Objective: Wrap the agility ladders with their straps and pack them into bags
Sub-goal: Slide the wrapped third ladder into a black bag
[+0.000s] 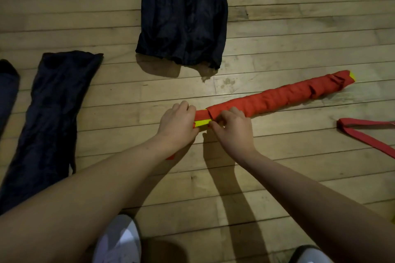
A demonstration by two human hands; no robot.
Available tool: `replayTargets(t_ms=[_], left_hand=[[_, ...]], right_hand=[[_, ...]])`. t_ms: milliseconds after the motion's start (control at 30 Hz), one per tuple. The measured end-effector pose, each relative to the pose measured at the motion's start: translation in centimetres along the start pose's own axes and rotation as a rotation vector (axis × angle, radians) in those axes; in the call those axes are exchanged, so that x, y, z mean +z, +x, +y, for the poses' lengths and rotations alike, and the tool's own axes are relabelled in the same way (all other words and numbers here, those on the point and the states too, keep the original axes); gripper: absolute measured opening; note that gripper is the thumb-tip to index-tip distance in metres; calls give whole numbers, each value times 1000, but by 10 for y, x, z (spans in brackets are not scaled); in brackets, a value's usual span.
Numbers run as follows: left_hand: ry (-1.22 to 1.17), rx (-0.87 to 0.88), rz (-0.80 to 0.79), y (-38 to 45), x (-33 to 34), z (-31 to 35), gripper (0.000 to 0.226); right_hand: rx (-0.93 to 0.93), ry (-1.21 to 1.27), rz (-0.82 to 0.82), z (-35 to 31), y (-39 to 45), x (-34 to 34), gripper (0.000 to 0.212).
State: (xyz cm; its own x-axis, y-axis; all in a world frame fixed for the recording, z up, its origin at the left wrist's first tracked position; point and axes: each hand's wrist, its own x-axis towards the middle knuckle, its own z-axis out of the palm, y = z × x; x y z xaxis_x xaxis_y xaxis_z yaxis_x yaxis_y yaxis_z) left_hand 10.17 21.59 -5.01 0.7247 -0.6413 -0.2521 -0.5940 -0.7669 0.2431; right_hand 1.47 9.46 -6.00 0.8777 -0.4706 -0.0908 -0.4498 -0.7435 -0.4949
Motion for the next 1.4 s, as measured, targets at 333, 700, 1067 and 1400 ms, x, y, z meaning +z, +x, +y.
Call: replayTargets(t_ms=[333, 700, 1067, 1400], left_hand=[[-138, -109, -3, -37, -11, -21, 77], [-379, -407, 43, -105, -43, -118, 34], [-331, -644, 64, -151, -29, -200, 29], [-129, -731, -85, -171, 2, -209, 53]], right_hand=[[-94, 167, 90, -37, -2, 4, 9], [-292, 82, -360, -155, 16, 45, 16], [-765, -11, -618, -242, 9, 127, 49], [-958, -403, -586, -223, 15, 141, 39]])
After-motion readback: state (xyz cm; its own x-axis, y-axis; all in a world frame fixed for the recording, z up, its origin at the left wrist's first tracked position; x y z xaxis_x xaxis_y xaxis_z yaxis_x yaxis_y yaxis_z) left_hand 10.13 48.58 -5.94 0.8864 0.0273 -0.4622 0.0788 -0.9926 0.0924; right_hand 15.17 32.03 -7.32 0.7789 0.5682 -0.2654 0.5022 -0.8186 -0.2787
